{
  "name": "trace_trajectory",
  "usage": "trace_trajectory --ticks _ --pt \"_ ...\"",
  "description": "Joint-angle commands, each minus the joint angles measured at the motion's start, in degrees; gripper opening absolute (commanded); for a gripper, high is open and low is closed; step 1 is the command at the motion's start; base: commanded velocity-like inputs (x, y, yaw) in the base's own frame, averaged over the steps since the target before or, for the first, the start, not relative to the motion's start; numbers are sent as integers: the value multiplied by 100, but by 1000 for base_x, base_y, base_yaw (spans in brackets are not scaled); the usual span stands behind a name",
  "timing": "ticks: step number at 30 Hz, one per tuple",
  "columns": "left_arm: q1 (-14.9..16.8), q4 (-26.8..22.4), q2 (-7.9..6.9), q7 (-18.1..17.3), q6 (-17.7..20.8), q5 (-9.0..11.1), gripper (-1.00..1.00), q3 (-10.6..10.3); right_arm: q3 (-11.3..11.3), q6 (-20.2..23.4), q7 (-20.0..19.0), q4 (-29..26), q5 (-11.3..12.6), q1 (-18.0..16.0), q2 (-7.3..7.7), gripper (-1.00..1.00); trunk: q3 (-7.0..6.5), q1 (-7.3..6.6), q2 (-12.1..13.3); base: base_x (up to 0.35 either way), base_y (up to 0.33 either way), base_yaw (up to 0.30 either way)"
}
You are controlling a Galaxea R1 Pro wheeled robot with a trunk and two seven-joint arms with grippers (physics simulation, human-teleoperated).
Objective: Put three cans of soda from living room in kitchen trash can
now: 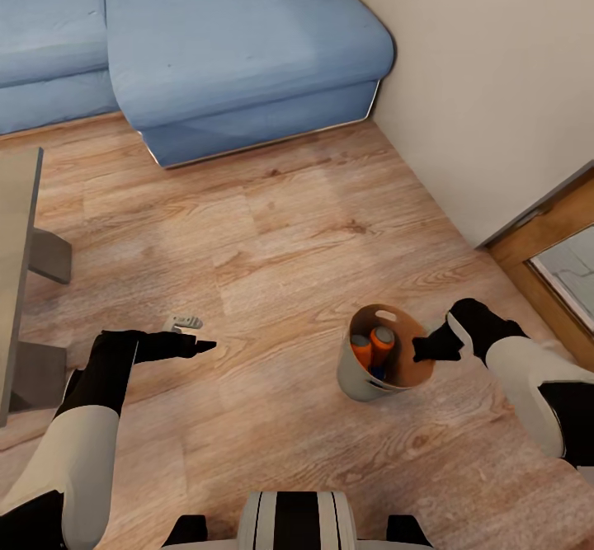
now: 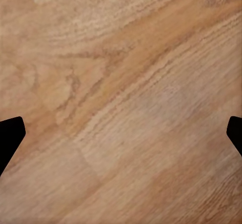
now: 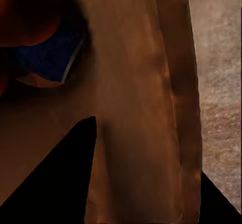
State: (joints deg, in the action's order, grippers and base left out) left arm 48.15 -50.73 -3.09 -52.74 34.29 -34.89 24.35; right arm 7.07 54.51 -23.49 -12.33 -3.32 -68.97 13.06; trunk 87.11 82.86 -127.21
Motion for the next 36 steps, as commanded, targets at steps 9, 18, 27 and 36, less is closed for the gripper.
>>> trace_trajectory --ticks 9,18,27,36 --pt "2 1 2 1 -1 -1 100 -1 -124 -19 -28 12 332 33 -104 100 2 3 1 0 0 0" --pt "2 1 2 1 3 -1 100 -1 -127 -19 -33 12 332 33 -101 100 2 3 1 0 0 0" --pt "2 1 9 1 1 -1 100 -1 -127 -19 -40 12 328 33 -94 100 2 3 1 0 0 0" --pt "2 1 14 1 2 -1 100 -1 -119 -19 -42 12 330 33 -95 100 2 3 1 0 0 0"
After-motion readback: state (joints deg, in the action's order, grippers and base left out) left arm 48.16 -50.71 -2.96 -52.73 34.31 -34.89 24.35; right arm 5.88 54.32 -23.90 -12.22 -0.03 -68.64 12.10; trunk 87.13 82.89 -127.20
